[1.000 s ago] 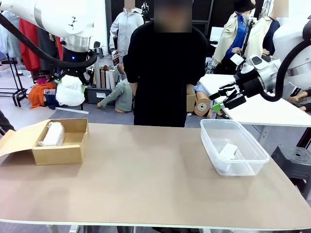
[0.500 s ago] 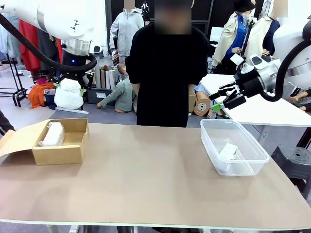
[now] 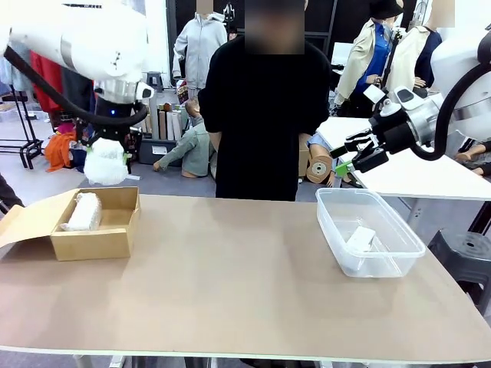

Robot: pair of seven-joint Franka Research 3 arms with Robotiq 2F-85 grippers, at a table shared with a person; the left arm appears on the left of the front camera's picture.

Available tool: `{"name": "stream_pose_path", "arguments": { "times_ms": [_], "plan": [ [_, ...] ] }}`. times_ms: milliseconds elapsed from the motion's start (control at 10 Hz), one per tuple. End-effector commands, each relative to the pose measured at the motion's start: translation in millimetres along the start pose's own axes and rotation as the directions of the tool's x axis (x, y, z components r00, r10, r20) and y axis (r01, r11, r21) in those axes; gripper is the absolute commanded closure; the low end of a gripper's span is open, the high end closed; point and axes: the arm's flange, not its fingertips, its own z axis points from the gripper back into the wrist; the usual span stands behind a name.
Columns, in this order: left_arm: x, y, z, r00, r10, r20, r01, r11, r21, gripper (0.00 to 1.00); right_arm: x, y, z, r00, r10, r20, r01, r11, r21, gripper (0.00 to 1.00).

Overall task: Separate and place wrapped and unwrapped clocks.
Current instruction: If the picked Digital clock is wrapped, place it in the Package Box ; if not, place it in the Organizing box.

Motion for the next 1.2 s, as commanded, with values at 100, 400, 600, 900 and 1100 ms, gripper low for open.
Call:
{"name": "stream_pose_path", "arguments": {
  "times_ms": [100, 400, 600, 900, 1100],
  "plan": [
    [3.8, -4.8, -44.9, 1.0, 0.016, -0.018, -0.018, 0.996, -0.09, 1.0, 2.3, 0.0, -2.1, 1.0, -0.005, 0.004, 0.005, 1.0, -0.015, 0.0],
    [-4.7, -18.9, -94.4, 0.998, 0.01, -0.064, -0.014, 0.998, -0.066, 1.0, 2.3, 0.0, -2.1, 1.0, -0.005, 0.004, 0.005, 1.0, -0.015, 0.0],
    [3.8, -19.1, -113.3, 1.0, 0.006, -0.028, -0.008, 0.999, -0.051, 1.0, 2.3, 0.0, -2.1, 1.0, -0.005, 0.004, 0.005, 1.0, -0.015, 0.0],
    [20.0, -12.9, -121.9, 0.998, -0.054, -0.015, 0.053, 0.994, -0.097, 1.0, 2.3, 0.0, -2.1, 1.0, -0.005, 0.004, 0.005, 1.0, -0.015, 0.0],
    [27.3, -9.7, -125.7, 0.994, -0.107, -0.039, 0.101, 0.988, -0.116, 1.0, 2.3, 0.0, -2.1, 1.0, -0.005, 0.004, 0.005, 1.0, -0.015, 0.0]
  ]
}}
